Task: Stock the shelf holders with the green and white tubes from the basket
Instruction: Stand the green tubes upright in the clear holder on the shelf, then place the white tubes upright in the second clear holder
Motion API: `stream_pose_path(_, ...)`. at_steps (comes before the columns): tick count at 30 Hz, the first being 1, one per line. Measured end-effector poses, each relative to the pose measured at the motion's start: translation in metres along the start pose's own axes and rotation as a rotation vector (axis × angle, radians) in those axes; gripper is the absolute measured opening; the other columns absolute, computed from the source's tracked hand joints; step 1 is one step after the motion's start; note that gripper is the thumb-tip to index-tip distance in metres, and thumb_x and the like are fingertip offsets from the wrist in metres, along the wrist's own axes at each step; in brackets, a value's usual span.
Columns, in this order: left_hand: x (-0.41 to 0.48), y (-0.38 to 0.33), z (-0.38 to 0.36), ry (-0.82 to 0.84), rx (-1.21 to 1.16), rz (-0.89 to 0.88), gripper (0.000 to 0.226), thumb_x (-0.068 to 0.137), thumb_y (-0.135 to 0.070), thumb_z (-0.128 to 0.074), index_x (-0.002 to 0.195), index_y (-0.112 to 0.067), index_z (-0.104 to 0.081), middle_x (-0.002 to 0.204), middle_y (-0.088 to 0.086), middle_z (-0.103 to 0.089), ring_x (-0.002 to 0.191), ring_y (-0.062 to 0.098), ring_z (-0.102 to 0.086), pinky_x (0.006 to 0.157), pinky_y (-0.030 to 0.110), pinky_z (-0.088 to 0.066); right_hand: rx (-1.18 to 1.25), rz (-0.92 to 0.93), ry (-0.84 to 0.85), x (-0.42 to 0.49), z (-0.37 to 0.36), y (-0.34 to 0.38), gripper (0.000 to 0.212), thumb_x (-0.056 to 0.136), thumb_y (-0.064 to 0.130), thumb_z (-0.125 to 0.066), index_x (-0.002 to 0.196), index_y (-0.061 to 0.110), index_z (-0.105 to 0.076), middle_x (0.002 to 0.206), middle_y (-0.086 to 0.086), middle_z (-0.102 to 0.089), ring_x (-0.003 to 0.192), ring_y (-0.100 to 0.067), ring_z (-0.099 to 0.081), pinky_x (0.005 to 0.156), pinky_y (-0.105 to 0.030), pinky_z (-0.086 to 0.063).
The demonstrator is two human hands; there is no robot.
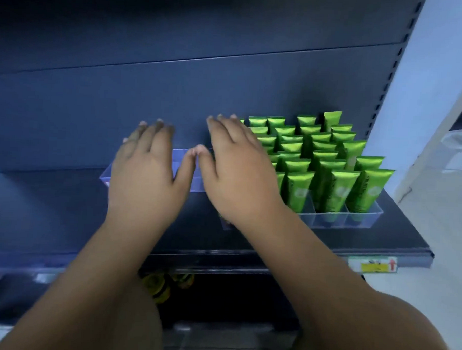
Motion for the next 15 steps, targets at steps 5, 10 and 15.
stream_pose_path(5, -0.077, 0.088, 0.044, -0.038, 0.006, 0.243, 0.066, 0.1, -0.056, -0.037, 0.147, -0.01, -0.048, 0.156, 0.011, -0.047, 0.149, 0.031, -0.036, 0.12, 0.056, -0.03, 0.076, 0.151, 0.145, -0.026, -0.056, 0.089, 0.057, 0.104, 0.042, -0.039, 0.151, 0.01, -0.044, 0.156, -0.008, -0.044, 0.149, -0.026, -0.033, 0.123, -0.042, -0.028)
stream_pose_path(10, -0.17, 0.174, 0.105, -0.113, 0.165, 0.499, 0.068, 0.098, -0.057, -0.039, 0.145, -0.008, -0.049, 0.155, 0.013, -0.047, 0.149, 0.034, -0.036, 0.12, 0.055, -0.03, 0.214, 0.308, 0.283, -0.073, -0.113, 0.207, 0.058, 0.103, 0.043, -0.035, 0.15, 0.01, -0.044, 0.156, -0.008, -0.044, 0.15, -0.027, -0.032, 0.122, -0.045, -0.028)
stream_pose_path(15, -0.281, 0.248, 0.15, -0.058, 0.352, 0.749, 0.065, 0.102, -0.054, -0.041, 0.147, -0.008, -0.047, 0.155, 0.011, -0.047, 0.149, 0.033, -0.035, 0.12, 0.053, -0.03, 0.265, 0.45, 0.48, -0.14, -0.179, 0.308, 0.059, 0.1, 0.045, -0.031, 0.144, 0.01, -0.049, 0.148, -0.01, -0.051, 0.142, -0.031, -0.041, 0.114, -0.045, -0.037)
Point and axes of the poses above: each hand's wrist, its own x-axis towards the middle knuckle, its own z-axis out of the back of the hand, y = z × x, the point moved 5 cm from there along x, towards the middle knuckle
